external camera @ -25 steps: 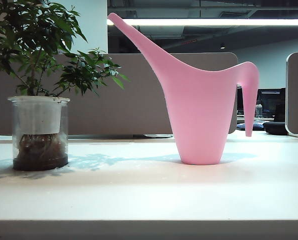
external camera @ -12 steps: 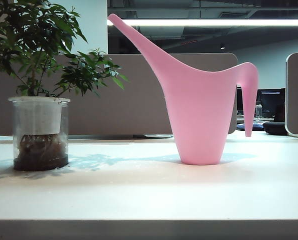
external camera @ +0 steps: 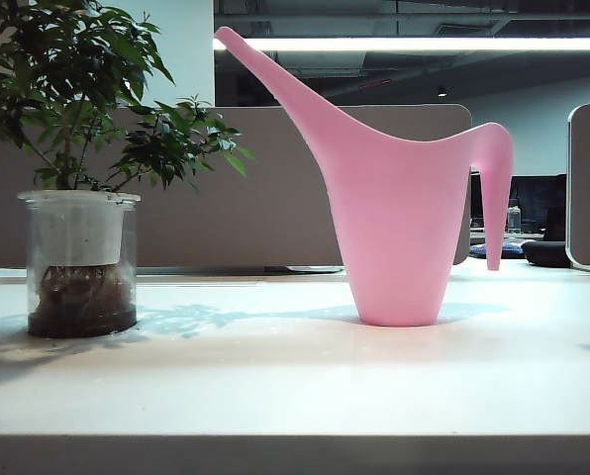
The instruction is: Pick up the watering can from the table, water the potted plant, and put the can back.
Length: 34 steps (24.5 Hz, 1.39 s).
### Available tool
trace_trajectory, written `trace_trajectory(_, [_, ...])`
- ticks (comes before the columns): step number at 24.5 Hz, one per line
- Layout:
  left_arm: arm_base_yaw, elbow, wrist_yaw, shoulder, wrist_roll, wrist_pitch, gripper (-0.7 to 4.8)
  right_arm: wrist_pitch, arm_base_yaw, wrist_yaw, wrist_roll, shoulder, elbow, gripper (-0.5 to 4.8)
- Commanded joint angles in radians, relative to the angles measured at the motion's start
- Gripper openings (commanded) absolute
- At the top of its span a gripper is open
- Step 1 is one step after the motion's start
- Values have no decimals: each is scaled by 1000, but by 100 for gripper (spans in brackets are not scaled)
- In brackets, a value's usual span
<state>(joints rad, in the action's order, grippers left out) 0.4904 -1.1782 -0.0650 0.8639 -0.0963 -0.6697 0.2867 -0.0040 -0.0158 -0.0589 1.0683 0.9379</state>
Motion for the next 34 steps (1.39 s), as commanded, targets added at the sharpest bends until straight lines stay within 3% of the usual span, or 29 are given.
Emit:
trace_trajectory(1, [72,-3,48,-2,-51,13,-5,-42,1,20,2,82,4,146])
trace_trajectory(6, [95,-3,69,-2,-54,18,-5,-70,1,103,5,221,4,305])
trace_trajectory(8, [95,-3,69,-2,-54,29,-5,-122,1,126,-2,293,3,398])
trace_trajectory(10, [95,-3,69,-2,-54,35,-5,-181,0,163,-14,341,2,434])
trace_trajectory(17, [95,-3,69,-2,-64,38,-5,-446,0,283,-21,498,2,434])
trace_trajectory(21, [95,-3,69,-2,-114,38,-5,-606,0,289,-21,589,2,433])
trace_trajectory(30, [95,-3,69,-2,-112,39,-5,-787,1,359,-20,681,1,431])
trace_trajectory(32, [95,-4,77,-7,-26,42,-5,-825,2,359,-19,681,0,431])
trace_trajectory(34, [95,-4,173,-15,11,45,-5,-850,1,359,-20,680,0,431])
